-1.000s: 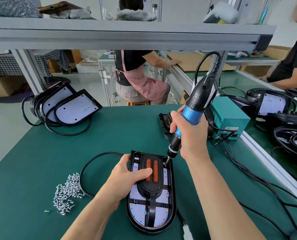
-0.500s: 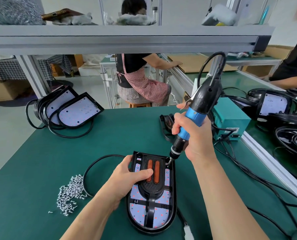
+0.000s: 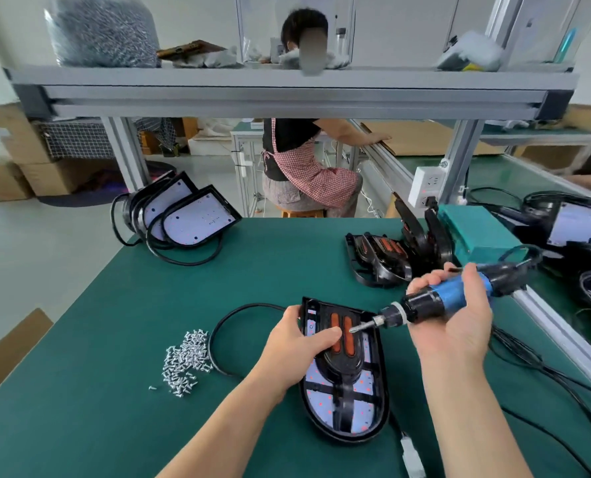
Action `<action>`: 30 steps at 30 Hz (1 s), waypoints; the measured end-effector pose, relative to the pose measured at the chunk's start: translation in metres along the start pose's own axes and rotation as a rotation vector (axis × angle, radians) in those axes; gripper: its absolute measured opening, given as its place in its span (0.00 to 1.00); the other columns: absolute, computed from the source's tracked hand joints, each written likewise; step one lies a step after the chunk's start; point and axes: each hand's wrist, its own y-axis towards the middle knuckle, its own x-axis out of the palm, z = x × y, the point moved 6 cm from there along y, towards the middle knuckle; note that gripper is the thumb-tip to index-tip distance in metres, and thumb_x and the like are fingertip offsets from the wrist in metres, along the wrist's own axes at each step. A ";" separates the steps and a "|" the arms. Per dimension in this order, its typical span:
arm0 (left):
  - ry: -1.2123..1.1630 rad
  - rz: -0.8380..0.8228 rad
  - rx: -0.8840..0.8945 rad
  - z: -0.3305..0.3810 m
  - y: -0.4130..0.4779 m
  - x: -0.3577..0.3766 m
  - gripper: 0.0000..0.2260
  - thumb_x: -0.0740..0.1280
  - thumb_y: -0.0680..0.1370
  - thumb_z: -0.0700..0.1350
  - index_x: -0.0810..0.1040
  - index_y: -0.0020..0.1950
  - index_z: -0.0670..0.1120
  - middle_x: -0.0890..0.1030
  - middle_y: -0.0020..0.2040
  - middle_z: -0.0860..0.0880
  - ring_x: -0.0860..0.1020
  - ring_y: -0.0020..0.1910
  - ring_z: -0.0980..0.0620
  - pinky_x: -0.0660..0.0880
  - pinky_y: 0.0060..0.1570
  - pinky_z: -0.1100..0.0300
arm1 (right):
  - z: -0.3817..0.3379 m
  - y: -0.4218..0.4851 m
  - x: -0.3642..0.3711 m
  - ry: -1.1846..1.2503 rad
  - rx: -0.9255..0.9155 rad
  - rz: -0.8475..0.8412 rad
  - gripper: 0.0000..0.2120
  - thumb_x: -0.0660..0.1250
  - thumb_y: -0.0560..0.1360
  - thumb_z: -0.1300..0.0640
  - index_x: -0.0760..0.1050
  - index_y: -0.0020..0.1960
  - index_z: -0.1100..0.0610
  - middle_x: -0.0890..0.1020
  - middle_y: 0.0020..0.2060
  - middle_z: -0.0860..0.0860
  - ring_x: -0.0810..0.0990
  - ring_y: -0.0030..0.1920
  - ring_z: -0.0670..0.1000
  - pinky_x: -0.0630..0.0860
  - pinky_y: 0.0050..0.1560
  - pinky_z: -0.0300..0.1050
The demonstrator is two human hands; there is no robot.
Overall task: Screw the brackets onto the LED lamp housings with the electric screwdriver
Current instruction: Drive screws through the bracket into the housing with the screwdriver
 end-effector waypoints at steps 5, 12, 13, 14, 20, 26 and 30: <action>0.332 0.309 0.142 0.013 -0.010 -0.031 0.18 0.66 0.79 0.58 0.77 0.65 0.51 0.80 0.50 0.57 0.78 0.52 0.55 0.70 0.52 0.62 | 0.019 0.005 -0.020 0.026 0.093 0.098 0.07 0.70 0.78 0.55 0.73 0.50 0.57 0.74 0.36 0.48 0.74 0.33 0.46 0.72 0.45 0.38; 0.527 0.484 0.120 0.006 -0.037 -0.138 0.08 0.71 0.73 0.41 0.80 0.36 0.52 0.79 0.33 0.54 0.76 0.34 0.55 0.72 0.37 0.63 | 0.025 0.009 -0.022 -0.013 0.128 0.077 0.07 0.69 0.79 0.54 0.73 0.49 0.57 0.74 0.35 0.47 0.75 0.33 0.45 0.74 0.41 0.38; 0.580 0.454 0.075 0.002 -0.040 -0.148 0.08 0.71 0.73 0.40 0.80 0.36 0.51 0.79 0.32 0.54 0.76 0.34 0.53 0.73 0.36 0.62 | 0.026 0.009 -0.022 -0.013 0.132 0.072 0.07 0.69 0.79 0.54 0.73 0.50 0.57 0.74 0.35 0.47 0.75 0.33 0.45 0.74 0.40 0.38; 0.629 0.419 0.041 -0.002 -0.044 -0.155 0.08 0.71 0.72 0.40 0.80 0.35 0.51 0.79 0.32 0.53 0.76 0.34 0.52 0.73 0.34 0.62 | 0.026 0.009 -0.023 -0.012 0.133 0.069 0.07 0.69 0.79 0.55 0.73 0.50 0.57 0.74 0.35 0.47 0.75 0.33 0.45 0.74 0.40 0.38; 0.933 0.312 0.025 -0.011 -0.053 -0.150 0.06 0.73 0.72 0.43 0.79 0.42 0.54 0.77 0.41 0.54 0.77 0.43 0.53 0.73 0.46 0.57 | 0.023 0.009 -0.025 0.014 0.124 0.059 0.08 0.70 0.78 0.56 0.73 0.52 0.58 0.76 0.35 0.47 0.76 0.33 0.45 0.76 0.39 0.38; 1.025 0.344 0.129 -0.008 -0.050 -0.146 0.06 0.73 0.74 0.47 0.77 0.43 0.56 0.76 0.43 0.57 0.75 0.48 0.52 0.71 0.56 0.54 | 0.024 0.009 -0.027 0.032 0.145 0.066 0.10 0.72 0.76 0.57 0.74 0.53 0.58 0.76 0.36 0.46 0.76 0.34 0.45 0.76 0.41 0.38; 1.105 0.324 0.230 -0.005 -0.047 -0.143 0.06 0.73 0.75 0.48 0.78 0.41 0.54 0.76 0.41 0.58 0.75 0.47 0.54 0.67 0.52 0.58 | 0.025 0.009 -0.027 0.022 0.143 0.072 0.10 0.72 0.76 0.57 0.74 0.53 0.58 0.76 0.35 0.46 0.76 0.33 0.45 0.76 0.39 0.39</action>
